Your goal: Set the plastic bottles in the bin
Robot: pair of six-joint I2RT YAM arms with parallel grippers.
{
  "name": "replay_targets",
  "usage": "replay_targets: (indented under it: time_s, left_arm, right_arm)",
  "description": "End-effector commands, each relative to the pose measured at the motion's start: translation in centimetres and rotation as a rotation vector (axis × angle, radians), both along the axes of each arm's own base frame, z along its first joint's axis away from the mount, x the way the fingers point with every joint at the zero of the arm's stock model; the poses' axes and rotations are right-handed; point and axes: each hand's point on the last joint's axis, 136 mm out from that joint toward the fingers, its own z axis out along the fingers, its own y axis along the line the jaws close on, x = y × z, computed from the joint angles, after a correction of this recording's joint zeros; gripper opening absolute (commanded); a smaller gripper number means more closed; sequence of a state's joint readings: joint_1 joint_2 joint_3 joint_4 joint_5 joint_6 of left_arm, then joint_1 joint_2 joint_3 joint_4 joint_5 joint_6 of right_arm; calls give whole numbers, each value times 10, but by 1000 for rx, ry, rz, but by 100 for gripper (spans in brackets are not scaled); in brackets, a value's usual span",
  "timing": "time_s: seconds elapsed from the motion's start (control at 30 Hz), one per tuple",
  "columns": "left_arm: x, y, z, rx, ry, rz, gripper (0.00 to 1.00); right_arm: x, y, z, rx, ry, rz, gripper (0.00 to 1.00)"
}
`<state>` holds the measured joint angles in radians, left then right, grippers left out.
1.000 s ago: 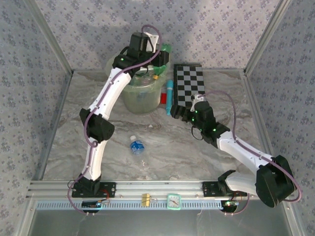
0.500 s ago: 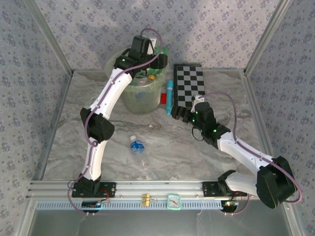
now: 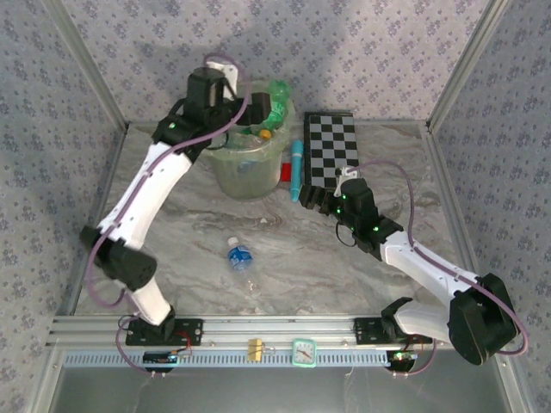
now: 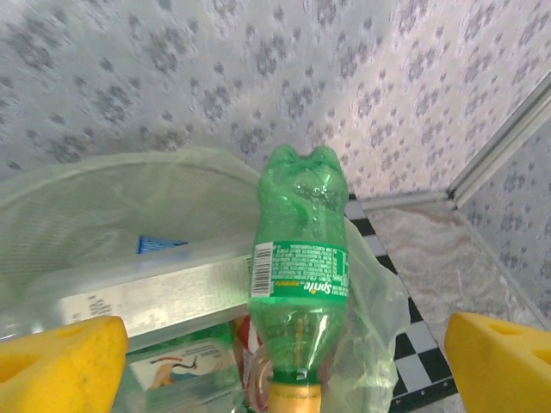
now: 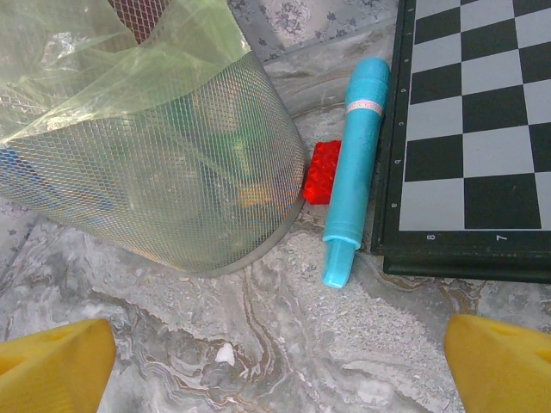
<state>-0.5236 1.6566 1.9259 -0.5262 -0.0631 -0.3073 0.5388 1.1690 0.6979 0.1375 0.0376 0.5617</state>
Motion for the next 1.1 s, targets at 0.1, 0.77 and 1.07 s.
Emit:
replay_targets:
  time_s: [0.1, 0.77, 1.07]
  left_arm:
    - [-38, 18, -29, -13, 32, -6, 94]
    - [-238, 87, -280, -31, 651, 256, 100]
    - [-272, 42, -339, 2, 818, 158, 100]
  right_arm:
    - [2, 0, 11, 4, -4, 1, 100]
    - [13, 6, 1, -11, 51, 5, 100]
    - [11, 6, -1, -10, 61, 11, 100]
